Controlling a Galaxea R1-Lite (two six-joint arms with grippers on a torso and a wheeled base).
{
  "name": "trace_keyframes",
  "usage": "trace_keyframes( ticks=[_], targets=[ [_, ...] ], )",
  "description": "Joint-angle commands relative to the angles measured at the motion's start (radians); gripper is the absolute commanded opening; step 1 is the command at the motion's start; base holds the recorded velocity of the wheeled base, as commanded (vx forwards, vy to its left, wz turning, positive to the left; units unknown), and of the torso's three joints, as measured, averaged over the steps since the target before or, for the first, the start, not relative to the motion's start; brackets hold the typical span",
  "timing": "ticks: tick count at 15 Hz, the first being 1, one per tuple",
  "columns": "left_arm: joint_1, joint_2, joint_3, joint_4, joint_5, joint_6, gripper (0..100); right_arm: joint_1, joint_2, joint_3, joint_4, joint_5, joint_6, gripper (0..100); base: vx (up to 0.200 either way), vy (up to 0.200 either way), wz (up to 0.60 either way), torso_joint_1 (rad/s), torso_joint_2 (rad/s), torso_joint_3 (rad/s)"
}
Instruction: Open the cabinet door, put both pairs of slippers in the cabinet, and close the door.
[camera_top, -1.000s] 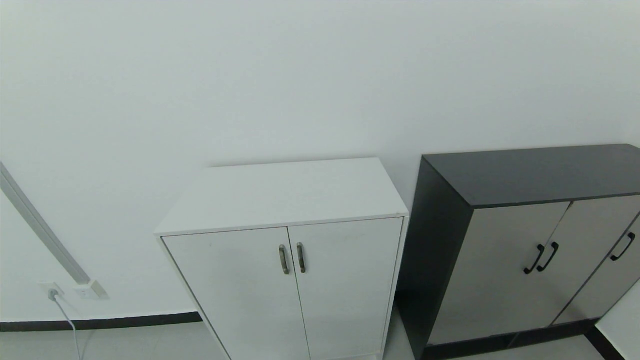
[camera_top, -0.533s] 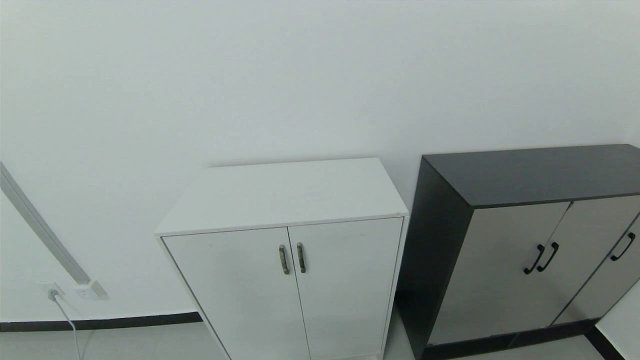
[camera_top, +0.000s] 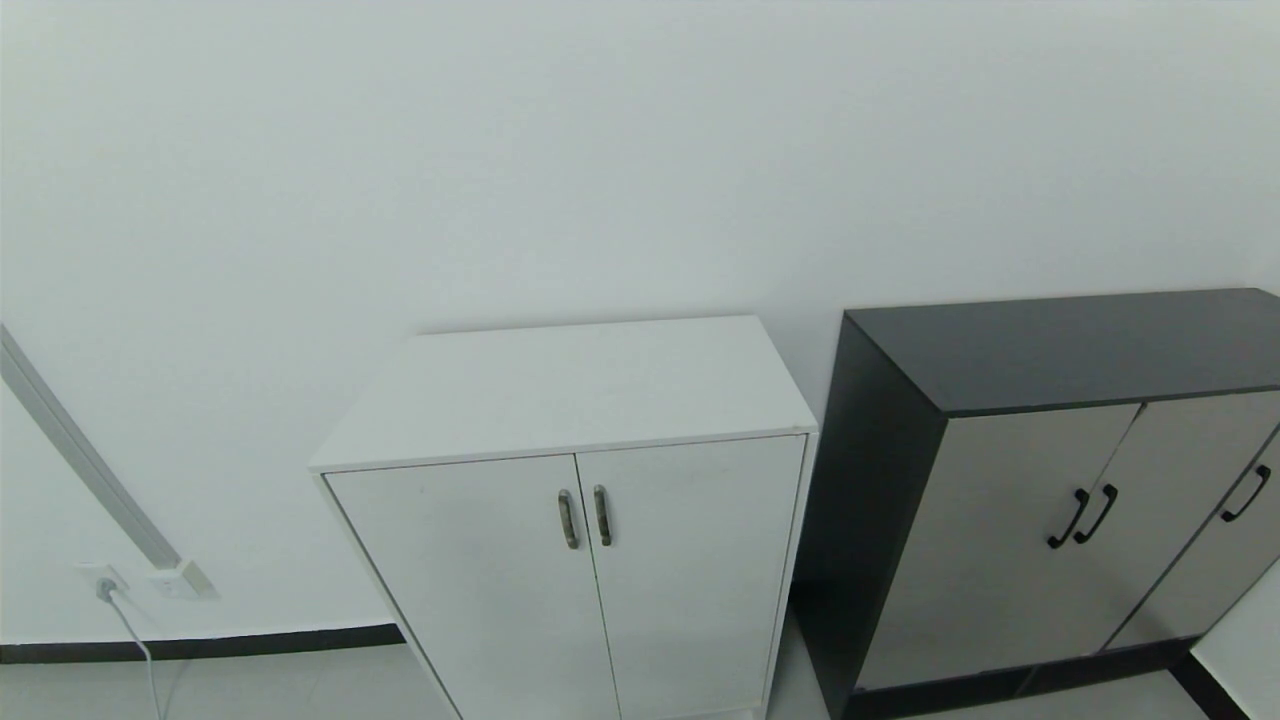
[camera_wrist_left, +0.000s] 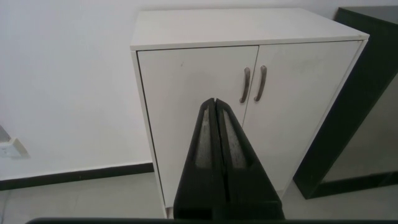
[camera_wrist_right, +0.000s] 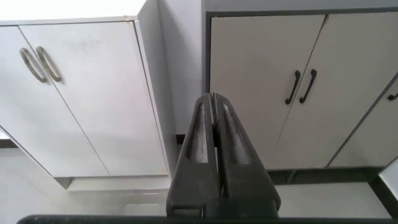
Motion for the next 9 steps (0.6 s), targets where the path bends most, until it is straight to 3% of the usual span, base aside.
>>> trace_keyframes(
  ticks=[1,5,9],
  targets=[
    [0.000,0.001,0.000,0.000,0.000,0.000,0,-0.015,-0.031,0.002,0.000,-0.008,0.007,0,0.000,0.000,0.00,0.000,0.00,0.000],
    [0.000,0.001,0.000,0.000,0.000,0.001,0,-0.015,-0.032,0.002,-0.005,-0.028,0.093,0,0.000,0.000,0.00,0.000,0.00,0.000],
    [0.000,0.001,0.000,0.000,0.000,0.003,0,-0.015,-0.031,0.002,-0.006,-0.042,0.096,0,0.000,0.000,0.00,0.000,0.00,0.000]
  ],
)
